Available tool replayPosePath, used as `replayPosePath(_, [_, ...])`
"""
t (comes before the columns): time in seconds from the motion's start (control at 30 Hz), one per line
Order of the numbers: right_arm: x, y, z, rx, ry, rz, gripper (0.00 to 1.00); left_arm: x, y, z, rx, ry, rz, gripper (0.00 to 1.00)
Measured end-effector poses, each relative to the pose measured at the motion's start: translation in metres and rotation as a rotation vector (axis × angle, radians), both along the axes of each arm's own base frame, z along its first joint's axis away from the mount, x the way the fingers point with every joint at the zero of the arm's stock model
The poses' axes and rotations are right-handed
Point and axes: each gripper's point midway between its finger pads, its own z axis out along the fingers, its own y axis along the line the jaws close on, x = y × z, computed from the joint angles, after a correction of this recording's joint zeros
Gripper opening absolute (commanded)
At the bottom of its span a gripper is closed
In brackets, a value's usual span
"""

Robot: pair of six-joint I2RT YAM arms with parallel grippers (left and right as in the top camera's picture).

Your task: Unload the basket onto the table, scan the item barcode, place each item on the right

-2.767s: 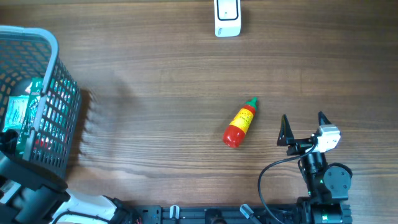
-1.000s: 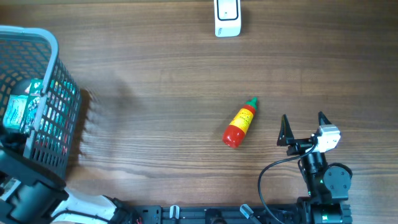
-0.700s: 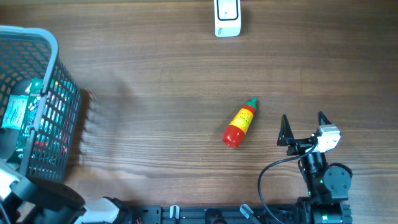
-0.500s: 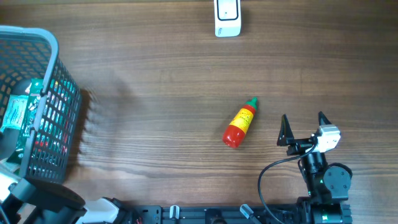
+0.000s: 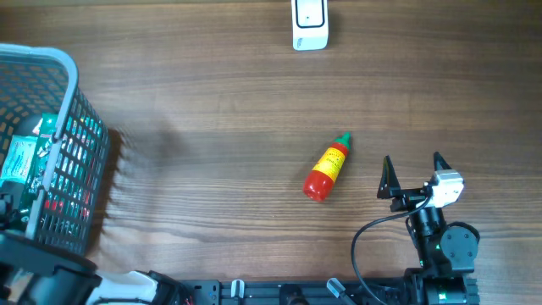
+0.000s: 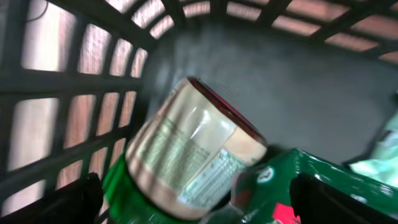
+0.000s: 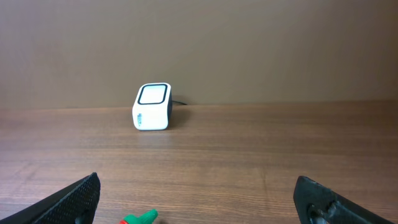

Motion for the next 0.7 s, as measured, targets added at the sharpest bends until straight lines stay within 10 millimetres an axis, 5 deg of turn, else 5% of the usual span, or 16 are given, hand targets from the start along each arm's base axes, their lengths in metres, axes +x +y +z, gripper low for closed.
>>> replayPosePath(0.37, [0.000,0.000,0.000,0.000,0.000,0.000,1.00,-0.001,-0.005,-0.062,-0.154,0.070,-0.018,0.92])
replayPosePath(0.5, [0.000,0.000,0.000,0.000,0.000,0.000,1.00,0.001,-0.001,-0.062,-0.141,0.063,-0.017,0.82])
replayPosePath(0.7, [0.000,0.000,0.000,0.000,0.000,0.000,1.00,0.003,-0.001,-0.061,-0.147,0.056,-0.023,0.49])
